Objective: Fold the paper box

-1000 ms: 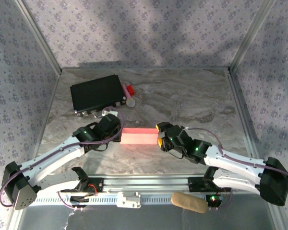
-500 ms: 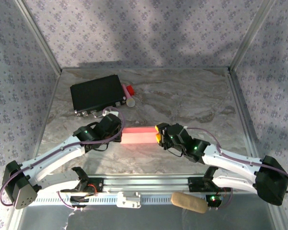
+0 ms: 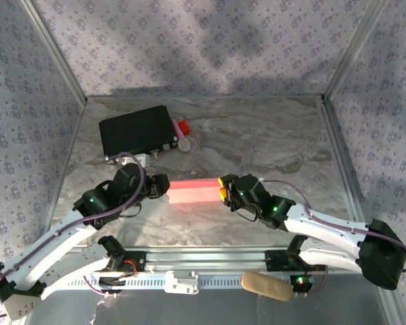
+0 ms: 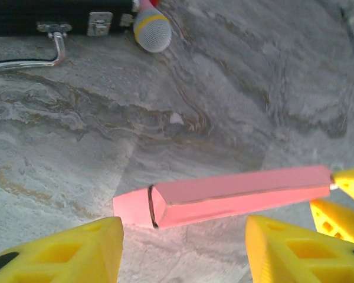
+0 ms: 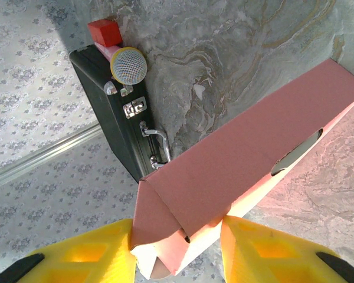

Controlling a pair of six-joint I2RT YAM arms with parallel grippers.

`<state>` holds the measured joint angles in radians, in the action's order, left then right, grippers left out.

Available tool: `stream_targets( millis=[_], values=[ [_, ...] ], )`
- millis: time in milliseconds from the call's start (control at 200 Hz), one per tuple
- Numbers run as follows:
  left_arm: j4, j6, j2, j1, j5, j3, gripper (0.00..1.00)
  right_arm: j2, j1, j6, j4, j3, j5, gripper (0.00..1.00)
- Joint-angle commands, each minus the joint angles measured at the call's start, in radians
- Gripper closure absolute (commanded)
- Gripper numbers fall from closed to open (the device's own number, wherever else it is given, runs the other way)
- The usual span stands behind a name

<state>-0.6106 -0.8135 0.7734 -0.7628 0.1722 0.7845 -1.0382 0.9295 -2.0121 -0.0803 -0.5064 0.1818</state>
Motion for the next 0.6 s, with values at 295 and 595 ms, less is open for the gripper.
stream_targets(
  millis=[295, 595],
  values=[
    [0.181, -0.223, 0.102, 0.092, -0.140, -0.081, 0.49, -0.026, -0.008, 0.026, 0.057, 0.021, -0.002, 0.60],
    [0.190, -0.254, 0.078, 0.093, -0.135, -0.152, 0.59, -0.035, -0.008, 0.029, 0.055, 0.023, -0.005, 0.61]
  ],
)
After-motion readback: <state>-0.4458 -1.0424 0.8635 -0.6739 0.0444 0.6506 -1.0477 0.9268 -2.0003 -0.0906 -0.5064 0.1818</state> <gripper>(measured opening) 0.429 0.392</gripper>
